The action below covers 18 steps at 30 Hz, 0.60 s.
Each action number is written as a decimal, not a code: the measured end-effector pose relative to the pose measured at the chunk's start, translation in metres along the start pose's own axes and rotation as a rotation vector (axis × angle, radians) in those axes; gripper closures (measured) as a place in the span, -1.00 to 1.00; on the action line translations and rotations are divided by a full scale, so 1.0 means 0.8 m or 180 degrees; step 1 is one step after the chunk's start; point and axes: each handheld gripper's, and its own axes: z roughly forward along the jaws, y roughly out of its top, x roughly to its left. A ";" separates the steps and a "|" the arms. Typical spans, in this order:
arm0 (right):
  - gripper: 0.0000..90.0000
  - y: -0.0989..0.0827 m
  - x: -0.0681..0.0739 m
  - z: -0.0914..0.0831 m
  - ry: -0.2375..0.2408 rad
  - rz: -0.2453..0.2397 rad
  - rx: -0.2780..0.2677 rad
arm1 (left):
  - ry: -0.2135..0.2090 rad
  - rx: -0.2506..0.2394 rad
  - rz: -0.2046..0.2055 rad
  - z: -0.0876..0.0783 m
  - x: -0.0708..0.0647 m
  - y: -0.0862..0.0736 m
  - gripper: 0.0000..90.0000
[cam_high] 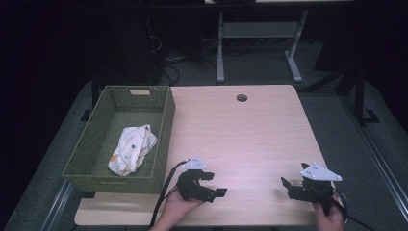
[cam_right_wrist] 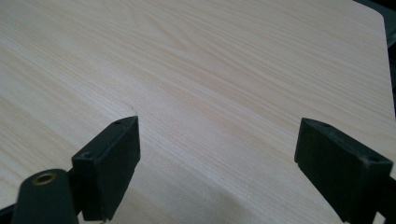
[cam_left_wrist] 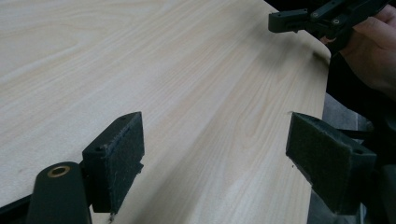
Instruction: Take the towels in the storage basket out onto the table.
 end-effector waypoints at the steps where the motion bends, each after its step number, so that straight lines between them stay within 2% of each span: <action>1: -0.69 0.000 0.000 0.001 -0.0007 -0.0007 0.0000 | 0.0034 -0.0006 -0.0015 0.000 0.001 0.000 -0.58; 6: -0.69 0.001 0.000 0.000 -0.0028 0.0014 -0.0008 | 0.0070 0.0019 -0.0077 -0.001 0.007 -0.001 -0.58; 9: -0.69 0.001 0.001 0.000 -0.0043 0.0035 -0.0004 | 0.0059 0.0010 -0.0057 -0.001 0.006 -0.001 -0.58; 11: -0.69 0.001 0.001 0.000 -0.0051 0.0021 0.0004 | 0.0097 0.0029 0.0020 -0.002 0.003 0.000 -0.58; 15: -0.69 0.003 0.003 0.001 -0.0057 0.0000 0.0007 | 0.0061 0.0021 0.0012 -0.005 0.004 0.002 -0.58; 18: -0.69 0.004 0.007 0.002 -0.0034 -0.0032 0.0010 | 0.0042 0.0064 0.0066 -0.006 0.002 0.007 -0.60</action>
